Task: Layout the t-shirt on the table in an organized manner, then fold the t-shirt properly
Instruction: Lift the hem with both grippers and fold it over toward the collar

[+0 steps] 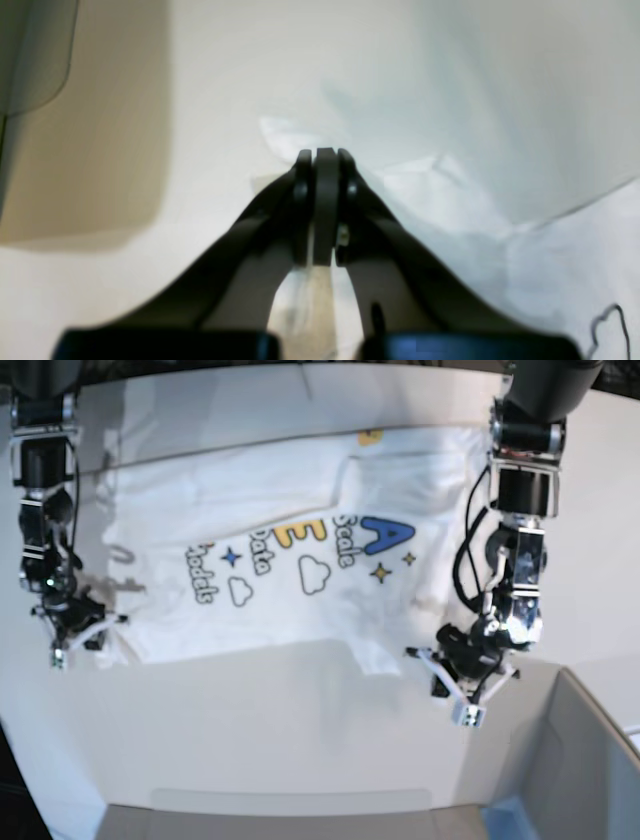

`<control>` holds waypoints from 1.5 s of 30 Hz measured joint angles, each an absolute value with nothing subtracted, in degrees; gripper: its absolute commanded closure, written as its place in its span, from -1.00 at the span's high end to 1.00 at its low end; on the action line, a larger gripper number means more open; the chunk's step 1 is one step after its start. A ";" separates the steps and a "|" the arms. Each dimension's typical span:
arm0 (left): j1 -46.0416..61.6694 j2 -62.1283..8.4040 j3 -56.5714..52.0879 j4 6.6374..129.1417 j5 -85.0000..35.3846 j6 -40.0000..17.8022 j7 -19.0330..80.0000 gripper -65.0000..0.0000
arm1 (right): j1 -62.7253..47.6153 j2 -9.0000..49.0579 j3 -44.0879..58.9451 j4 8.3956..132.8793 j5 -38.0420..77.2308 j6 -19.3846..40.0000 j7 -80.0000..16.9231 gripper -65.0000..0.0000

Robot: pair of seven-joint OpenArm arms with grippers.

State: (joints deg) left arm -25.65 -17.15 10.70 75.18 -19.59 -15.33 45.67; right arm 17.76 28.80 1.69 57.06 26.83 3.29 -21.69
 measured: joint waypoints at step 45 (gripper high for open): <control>6.42 -17.12 -3.33 115.92 -19.31 -14.87 58.63 -1.00 | 3.95 28.88 16.78 69.43 27.05 3.64 -21.91 -1.00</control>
